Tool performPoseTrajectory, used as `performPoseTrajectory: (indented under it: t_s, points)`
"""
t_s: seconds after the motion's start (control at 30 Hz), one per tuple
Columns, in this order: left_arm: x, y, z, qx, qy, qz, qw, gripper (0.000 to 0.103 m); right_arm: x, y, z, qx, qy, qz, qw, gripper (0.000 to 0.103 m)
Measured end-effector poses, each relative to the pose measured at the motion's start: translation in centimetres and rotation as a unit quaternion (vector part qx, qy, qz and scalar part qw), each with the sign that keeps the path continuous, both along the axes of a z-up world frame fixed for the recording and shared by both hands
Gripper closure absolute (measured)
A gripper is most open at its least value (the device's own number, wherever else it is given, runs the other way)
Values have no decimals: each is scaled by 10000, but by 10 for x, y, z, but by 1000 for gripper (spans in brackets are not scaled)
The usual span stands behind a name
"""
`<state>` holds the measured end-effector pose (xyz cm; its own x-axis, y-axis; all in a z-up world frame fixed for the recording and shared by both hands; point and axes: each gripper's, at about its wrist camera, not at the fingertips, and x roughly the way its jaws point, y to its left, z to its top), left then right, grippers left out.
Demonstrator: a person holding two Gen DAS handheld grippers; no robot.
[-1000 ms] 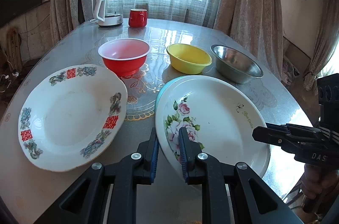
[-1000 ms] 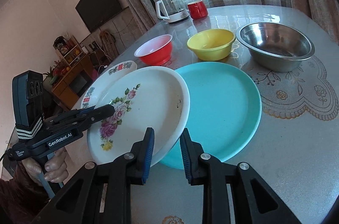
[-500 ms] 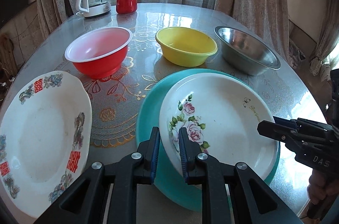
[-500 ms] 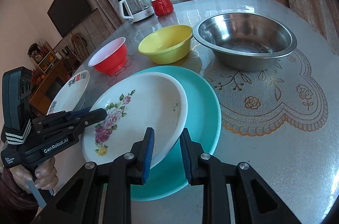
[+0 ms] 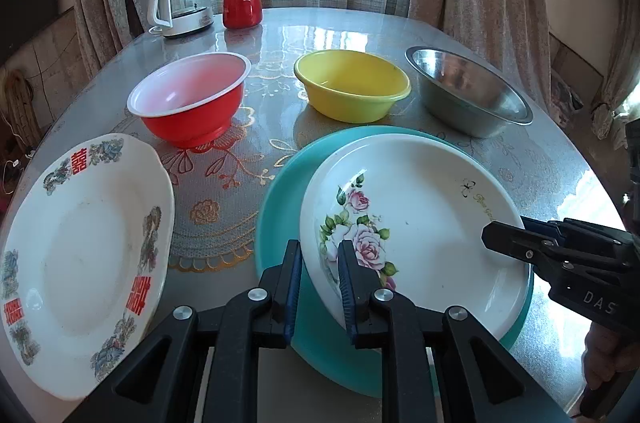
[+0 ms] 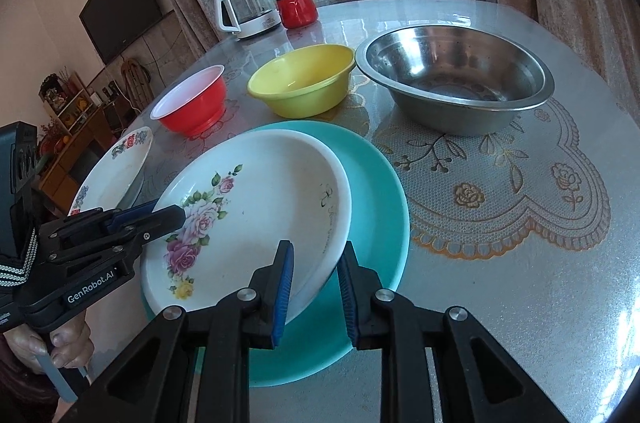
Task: Organize plates and bowls
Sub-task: 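Lower the rose plate onto the teal plate and open the left tool, then move the left tool to the rim of the red-character white plate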
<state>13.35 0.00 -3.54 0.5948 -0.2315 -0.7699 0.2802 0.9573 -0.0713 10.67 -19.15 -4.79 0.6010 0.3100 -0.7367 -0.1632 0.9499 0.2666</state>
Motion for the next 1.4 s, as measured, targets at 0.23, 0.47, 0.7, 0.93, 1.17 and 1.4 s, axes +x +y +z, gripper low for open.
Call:
performPoseTrajectory:
  t_s: [0.23,0.47,0.7,0.93,1.17,1.4]
  points:
    - [-3,1,1,40,-38,193,9998,75,-1,-1,0,-92,6,-136,9999,73]
    - [-10,9,7,42,-182,403,9990,68,-4,-3,2,-143,-28,-243,9996,70]
    - [-20,16,13,-45,-261,531,9982,65,-8,-6,4,-90,-55,-335,9994,69]
    - [-29,21,16,-56,-264,630,9976,65,-13,-7,6,-68,-90,-397,9991,68]
    - [-42,30,26,-129,-385,670,9969,65,-18,-10,12,-134,-175,-530,9983,67]
    - [-56,44,38,-297,-503,758,9954,61,-26,-12,28,-96,-412,-605,9973,64]
